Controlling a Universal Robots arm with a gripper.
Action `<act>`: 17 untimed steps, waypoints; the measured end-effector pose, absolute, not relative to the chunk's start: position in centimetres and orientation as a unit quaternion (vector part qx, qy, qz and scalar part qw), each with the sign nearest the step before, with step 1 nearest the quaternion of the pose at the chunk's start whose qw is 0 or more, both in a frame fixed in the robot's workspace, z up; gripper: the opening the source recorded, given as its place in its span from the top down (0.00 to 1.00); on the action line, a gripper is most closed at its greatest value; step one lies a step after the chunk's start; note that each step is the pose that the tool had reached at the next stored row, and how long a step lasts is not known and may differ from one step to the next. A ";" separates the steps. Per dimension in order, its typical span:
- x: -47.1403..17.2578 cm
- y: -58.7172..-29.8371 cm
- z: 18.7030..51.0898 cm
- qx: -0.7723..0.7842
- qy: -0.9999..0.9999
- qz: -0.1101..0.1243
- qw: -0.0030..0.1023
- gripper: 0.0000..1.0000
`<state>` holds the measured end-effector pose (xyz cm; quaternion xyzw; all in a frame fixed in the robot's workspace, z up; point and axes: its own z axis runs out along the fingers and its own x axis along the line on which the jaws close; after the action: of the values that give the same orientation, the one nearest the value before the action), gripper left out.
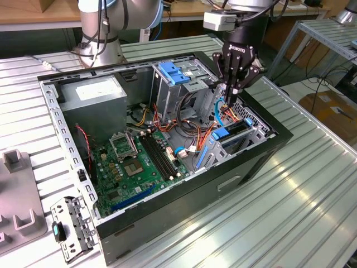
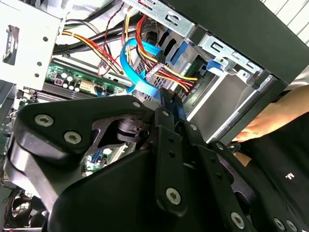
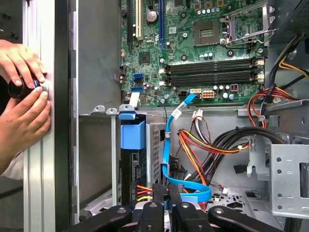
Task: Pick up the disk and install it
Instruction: 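Insert the second disk wire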
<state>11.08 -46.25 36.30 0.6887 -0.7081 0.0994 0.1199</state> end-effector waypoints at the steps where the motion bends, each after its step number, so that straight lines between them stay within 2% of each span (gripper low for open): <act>1: 11.0 -46.3 36.3 0.689 -0.708 0.099 0.119 0.84; 5: 10.2 -46.8 36.2 0.690 -0.708 0.096 0.113 0.84; 8: 10.0 -47.4 36.1 0.693 -0.710 0.085 0.098 0.84; 13: 9.9 -48.5 36.0 0.695 -0.712 0.067 0.080 0.84; 17: 9.9 -48.6 36.0 0.695 -0.712 0.064 0.077 0.84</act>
<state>9.94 -48.63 36.02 0.6952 -0.7118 0.0640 0.0770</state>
